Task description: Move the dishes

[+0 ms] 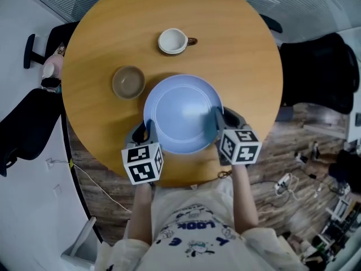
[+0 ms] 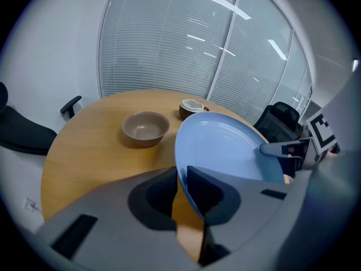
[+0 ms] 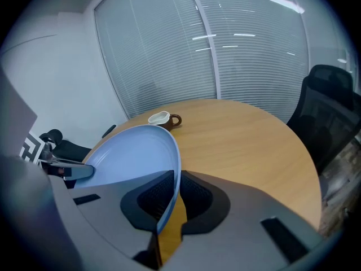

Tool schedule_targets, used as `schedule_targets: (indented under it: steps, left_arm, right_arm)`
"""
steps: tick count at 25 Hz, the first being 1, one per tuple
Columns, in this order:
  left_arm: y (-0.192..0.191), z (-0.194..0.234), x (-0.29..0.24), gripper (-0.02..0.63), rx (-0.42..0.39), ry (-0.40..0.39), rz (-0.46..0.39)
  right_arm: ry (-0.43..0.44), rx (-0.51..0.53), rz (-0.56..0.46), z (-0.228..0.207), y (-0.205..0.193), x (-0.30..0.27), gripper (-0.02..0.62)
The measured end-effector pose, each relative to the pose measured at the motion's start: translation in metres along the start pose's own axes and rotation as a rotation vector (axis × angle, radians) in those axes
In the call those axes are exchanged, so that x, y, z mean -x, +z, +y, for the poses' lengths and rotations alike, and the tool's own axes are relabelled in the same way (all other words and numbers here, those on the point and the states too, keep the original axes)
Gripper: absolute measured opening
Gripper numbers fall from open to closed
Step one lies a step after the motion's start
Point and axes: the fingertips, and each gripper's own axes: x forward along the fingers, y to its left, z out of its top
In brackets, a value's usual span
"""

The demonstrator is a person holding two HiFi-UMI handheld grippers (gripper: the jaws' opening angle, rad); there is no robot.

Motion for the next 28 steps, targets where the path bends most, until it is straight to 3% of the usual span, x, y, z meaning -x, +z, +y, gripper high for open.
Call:
schedule_targets:
  steps: [8, 28]
  left_arm:
    - [0.015, -0.040, -0.017, 0.054, -0.008, 0.009, -0.001]
    - [0.062, -0.178, -0.098, 0.055, 0.126, 0.110, 0.000]
  right_arm:
    - [0.004, -0.014, 0.004, -0.045, 0.010, 0.003, 0.034]
    - [0.105, 0.097, 0.074, -0.206, 0.082, -0.030, 0.034]
